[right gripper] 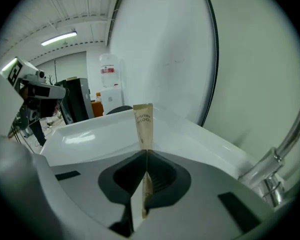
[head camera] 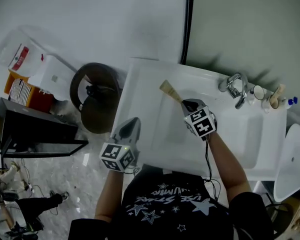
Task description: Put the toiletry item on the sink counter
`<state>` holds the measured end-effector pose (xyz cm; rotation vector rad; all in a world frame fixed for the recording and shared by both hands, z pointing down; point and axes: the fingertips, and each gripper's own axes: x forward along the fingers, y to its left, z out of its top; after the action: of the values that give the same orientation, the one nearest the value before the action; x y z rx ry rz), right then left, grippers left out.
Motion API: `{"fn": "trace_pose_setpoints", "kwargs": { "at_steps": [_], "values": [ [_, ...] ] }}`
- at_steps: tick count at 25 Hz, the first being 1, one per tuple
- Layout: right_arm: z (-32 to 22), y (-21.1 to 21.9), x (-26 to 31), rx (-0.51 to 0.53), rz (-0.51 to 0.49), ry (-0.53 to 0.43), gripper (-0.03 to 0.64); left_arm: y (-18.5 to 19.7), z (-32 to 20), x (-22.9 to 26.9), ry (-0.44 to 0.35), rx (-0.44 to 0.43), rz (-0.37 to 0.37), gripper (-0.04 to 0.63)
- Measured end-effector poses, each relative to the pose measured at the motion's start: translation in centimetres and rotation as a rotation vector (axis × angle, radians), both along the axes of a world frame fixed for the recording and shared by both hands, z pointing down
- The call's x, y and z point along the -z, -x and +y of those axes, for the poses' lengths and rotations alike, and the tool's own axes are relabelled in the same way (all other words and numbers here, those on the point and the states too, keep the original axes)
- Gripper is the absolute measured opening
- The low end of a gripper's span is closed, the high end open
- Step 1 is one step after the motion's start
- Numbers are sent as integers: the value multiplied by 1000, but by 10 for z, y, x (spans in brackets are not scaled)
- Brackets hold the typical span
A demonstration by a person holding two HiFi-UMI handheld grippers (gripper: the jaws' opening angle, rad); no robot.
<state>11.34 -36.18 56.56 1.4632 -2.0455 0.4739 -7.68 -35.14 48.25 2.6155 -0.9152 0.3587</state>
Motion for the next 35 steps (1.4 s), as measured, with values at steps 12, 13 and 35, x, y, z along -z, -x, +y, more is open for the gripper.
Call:
{"fn": "trace_pose_setpoints", "kwargs": {
  "at_steps": [12,13,35],
  "values": [
    [-71,11,-2,-2,224,15,18,25,-70,-4,-23,-103,0,20],
    [-76,12,-3,3,236,22,18,26,-75,-5,-19,-106,4,20],
    [-159,42,-44,325,477,132,18,21,-125,-50,80,-153,14,20]
  ]
}}
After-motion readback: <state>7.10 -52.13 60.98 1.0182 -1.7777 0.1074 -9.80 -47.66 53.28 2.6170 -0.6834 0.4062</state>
